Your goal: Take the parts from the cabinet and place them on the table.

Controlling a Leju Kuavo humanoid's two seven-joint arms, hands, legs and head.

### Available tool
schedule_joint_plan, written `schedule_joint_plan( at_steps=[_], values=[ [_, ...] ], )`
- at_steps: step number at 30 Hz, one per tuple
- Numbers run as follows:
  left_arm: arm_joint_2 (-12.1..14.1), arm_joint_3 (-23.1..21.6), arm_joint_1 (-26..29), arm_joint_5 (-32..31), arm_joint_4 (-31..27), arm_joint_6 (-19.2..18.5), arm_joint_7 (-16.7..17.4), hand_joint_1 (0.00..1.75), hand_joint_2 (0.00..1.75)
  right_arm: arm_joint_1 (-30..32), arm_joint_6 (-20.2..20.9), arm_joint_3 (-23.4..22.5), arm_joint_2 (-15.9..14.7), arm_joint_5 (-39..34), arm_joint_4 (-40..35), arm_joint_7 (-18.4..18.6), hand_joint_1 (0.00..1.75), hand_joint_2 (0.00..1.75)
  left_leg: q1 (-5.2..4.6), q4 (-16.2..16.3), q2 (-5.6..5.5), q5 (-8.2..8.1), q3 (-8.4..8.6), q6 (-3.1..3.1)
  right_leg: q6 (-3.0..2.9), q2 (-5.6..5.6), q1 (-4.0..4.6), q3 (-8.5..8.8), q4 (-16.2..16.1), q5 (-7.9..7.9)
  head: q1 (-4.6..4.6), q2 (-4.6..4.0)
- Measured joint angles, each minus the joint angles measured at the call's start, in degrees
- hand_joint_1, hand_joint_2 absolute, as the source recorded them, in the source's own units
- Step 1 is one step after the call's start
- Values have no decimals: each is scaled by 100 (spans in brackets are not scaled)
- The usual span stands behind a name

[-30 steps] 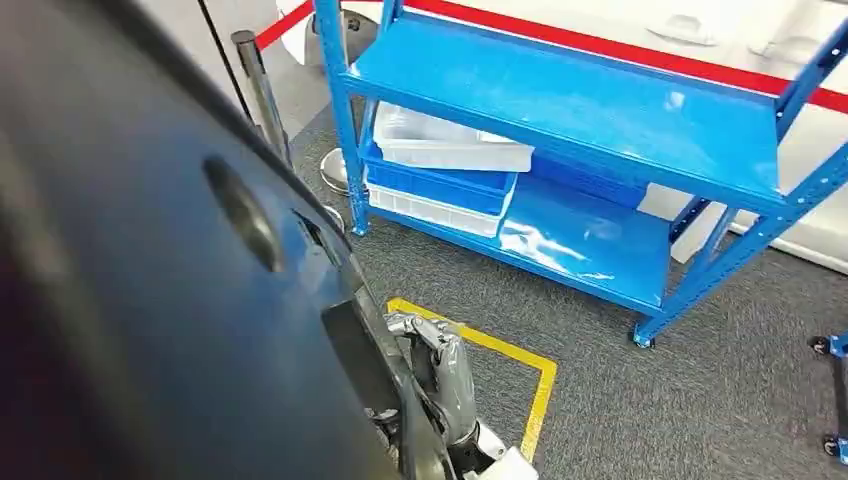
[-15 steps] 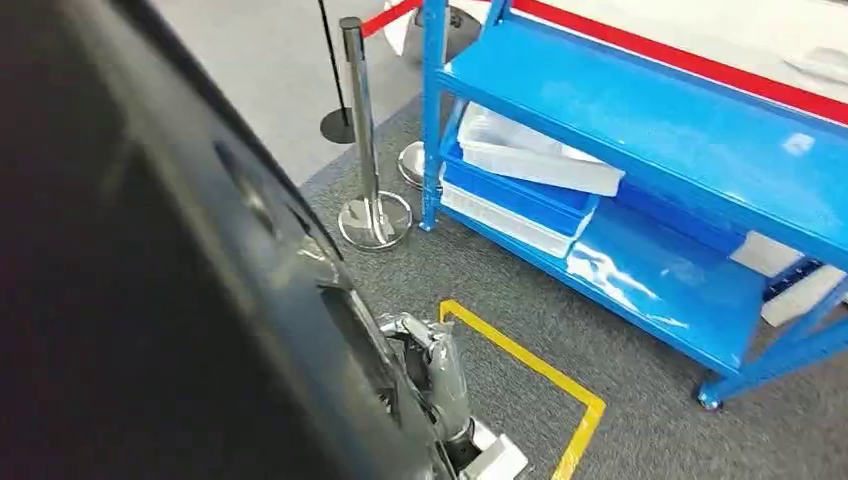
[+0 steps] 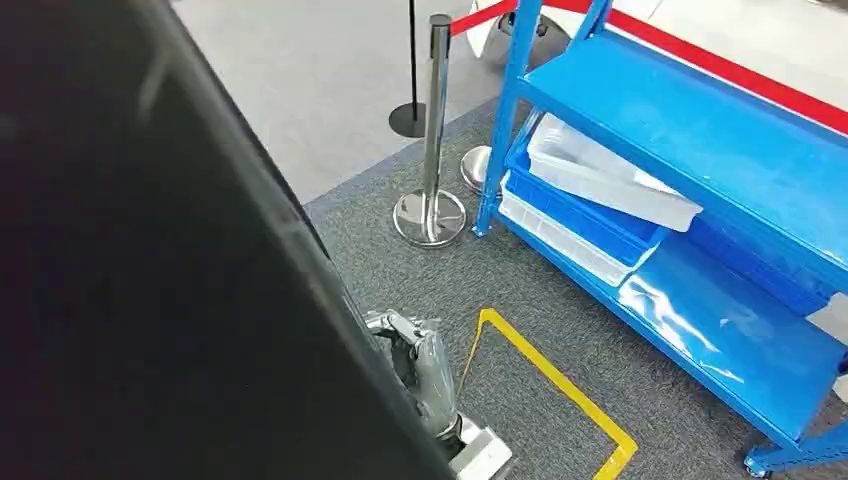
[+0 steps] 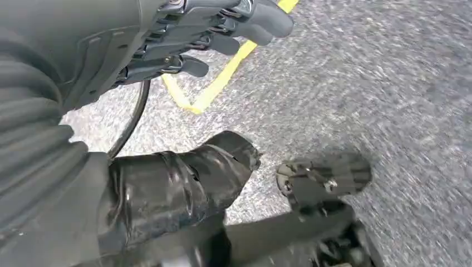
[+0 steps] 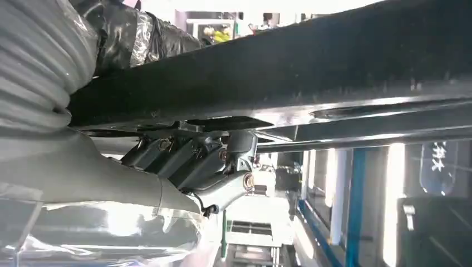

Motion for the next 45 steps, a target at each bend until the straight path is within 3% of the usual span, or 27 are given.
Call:
schedule_joint_plan(
  at_steps=[1, 2, 3, 5, 6, 8, 10, 11, 12, 15, 16, 18, 20, 22, 23, 25, 26, 27, 31, 33, 36, 37, 39, 40, 41, 42, 45],
  values=[
    [0, 0, 18, 2, 0, 0, 17, 0, 175, -10, 2, 0, 13, 0, 4, 4, 175, 175, 101, -112, -60, 59, 90, 63, 49, 65, -3, -13, 21, -51, 13, 0],
    [0, 0, 16, -7, 0, -2, 20, 0, 175, -31, 7, 2, 15, 0, 20, 13, 175, 175, 84, -155, -124, 70, 123, 77, 52, 383, -19, -45, 193, -175, 48, 0],
    [7, -2, -7, -7, 0, -2, 37, 0, 175, -37, 9, 4, 15, 0, 20, 13, 175, 175, 83, -154, -160, 84, 120, 114, 43, 552, -27, -206, 546, -385, 59, 0],
    [4, -2, -34, -15, 0, -2, 48, 0, 175, -24, 15, 7, 11, -26, 41, 24, 175, 175, 79, -147, -319, 77, 112, 124, 48, 677, -27, -650, 1440, -768, 142, 0],
    [4, -2, -29, -15, 0, -8, 52, 0, 175, -25, 15, 7, 9, -35, 55, 30, 175, 175, 78, -141, -394, 76, 111, 125, 53, 690, -27, -811, 1720, -822, 175, 0],
    [4, -2, -12, -13, 0, -11, 59, 0, 175, -26, 15, 7, 9, -44, 61, 31, 175, 175, 86, -108, -577, 70, 112, 115, 63, 701, -45, -739, 1454, -485, 227, 0],
    [-2, -2, -18, -15, 0, -11, 59, 0, 175, -28, 15, 7, 9, -55, 61, 31, 175, 175, 104, -24, -763, 34, 110, 64, 68, 859, -98, -275, 439, 84, 278, 0],
    [-2, -2, -19, -15, 0, -11, 59, 0, 175, -32, 15, 7, 9, -55, 65, 33, 175, 175, 111, 9, -828, 9, 78, 32, 68, 1177, -143, -160, 208, 19, 287, 0],
    [0, -2, -35, -15, 0, -11, 59, 0, 175, -29, 17, 9, 9, -55, 70, 33, 175, 175, 85, 105, -896, -11, 17, -3, 85, 1255, -141, -169, 115, 9, 278, 0],
    [0, -2, 8, -13, 0, -11, 59, 0, 175, -36, 17, 11, 13, -53, 70, 37, 175, 175, 148, 26, -1066, 61, -35, -130, -19, 1068, -76, -148, 136, 42, 304, 0],
    [13, -2, 20, -13, 0, -11, 61, 0, 175, -37, 15, 15, 26, -44, 70, 44, 175, 175, 155, 45, -1088, 51, -71, -146, -76, 969, -130, -133, 80, 79, 304, 0],
    [11, -2, 14, -4, -2, -42, 61, 0, 175, -45, 7, 20, 37, -11, 70, 57, 175, 175, 108, 457, -495, -198, -257, -177, -118, 831, -97, -109, 57, 86, 231, 0],
    [9, -4, -21, -2, 0, -63, 66, 0, 175, -37, 0, 24, 35, 18, 72, 72, 175, 175, 135, 1345, -280, -603, -697, -210, -160, 627, -44, -111, 58, 70, 243, 0],
    [9, -7, -7, -2, 0, -68, 87, 0, 175, -39, 0, 28, 35, 20, 72, 79, 175, 175, 137, 1710, -238, -640, -879, -211, -175, 454, -21, -106, 59, 49, 238, 2],
    [9, -9, 10, 0, 0, -68, 92, 0, 175, -40, 0, 31, 35, 20, 72, 79, 175, 175, 136, 1532, -227, -502, -783, -200, -173, 383, -13, -99, 59, 38, 238, 0],
    [13, -11, 17, 0, 0, -68, 92, 0, 175, -45, 0, 37, 35, 20, 72, 81, 175, 175, 123, 648, -134, -61, -301, -149, -165, 240, 3, -66, 59, 10, 238, 0],
    [17, -15, 3, -4, 0, -68, 92, 0, 175, -50, 0, 42, 35, 20, 72, 81, 175, 175, 77, 157, 136, 35, -46, -100, -149, 168, 12, -40, 58, -11, 238, 0],
    [20, -26, -25, -9, 0, -68, 92, 0, 175, -50, 0, 42, 35, 20, 72, 79, 175, 175, -24, 64, 306, -40, 17, -60, -114, 108, 56, -43, 60, -33, 238, 0],
    [31, -42, 2, -17, 0, -68, 103, 0, 175, -67, 0, 44, 41, 20, 70, 81, 175, 175, -12, -49, -7, 5, 36, 62, 4, -78, 43, 48, 10, -75, 245, 0],
    [24, -42, 6, -28, 0, -81, 118, 0, 175, -86, 0, 46, 39, 20, 72, 79, 175, 175, 44, -124, -133, 42, 114, 104, 35, 476, -6, -86, 331, -283, 275, 2],
    [33, -46, -43, -68, 0, -89, 138, 0, 175, -71, 4, 46, 31, 17, 98, 81, 175, 175, 48, -118, -360, 40, 112, 142, 56, 667, -23, -750, 1559, -771, 356, 0],
    [33, -46, -37, -68, 0, -90, 144, 0, 175, -71, 4, 46, 31, 17, 114, 81, 175, 175, 49, -109, -450, 39, 114, 141, 66, 675, -27, -878, 1726, -748, 363, 0],
    [33, -46, -13, -72, 0, -96, 151, 0, 175, -71, 4, 46, 31, 15, 120, 81, 175, 175, 70, -64, -642, 20, 116, 113, 79, 696, -55, -732, 1256, -301, 402, 0],
    [31, -46, -13, -79, 0, -103, 151, 0, 175, -72, 4, 46, 31, 15, 120, 81, 175, 175, 83, -16, -734, -2, 114, 85, 90, 781, -83, -533, 788, -18, 422, 0],
    [28, -46, -14, -81, 0, -105, 151, 0, 175, -73, 4, 46, 31, 15, 122, 81, 175, 175, 95, 37, -807, -38, 94, 59, 108, 1030, -130, -345, 346, 186, 446, 0],
    [28, -46, -26, -83, 0, -109, 151, 0, 175, -73, 4, 46, 31, 15, 133, 81, 175, 175, 77, 90, -861, -61, 45, 23, 104, 1323, -148, -309, 237, 41, 459, 0],
    [35, -48, -8, -92, 0, -111, 151, 0, 175, -73, 13, 48, 31, 11, 135, 83, 175, 175, 138, 80, -1078, -22, -30, -88, 27, 1162, -95, -267, 188, 65, 483, 2]
  ],
)
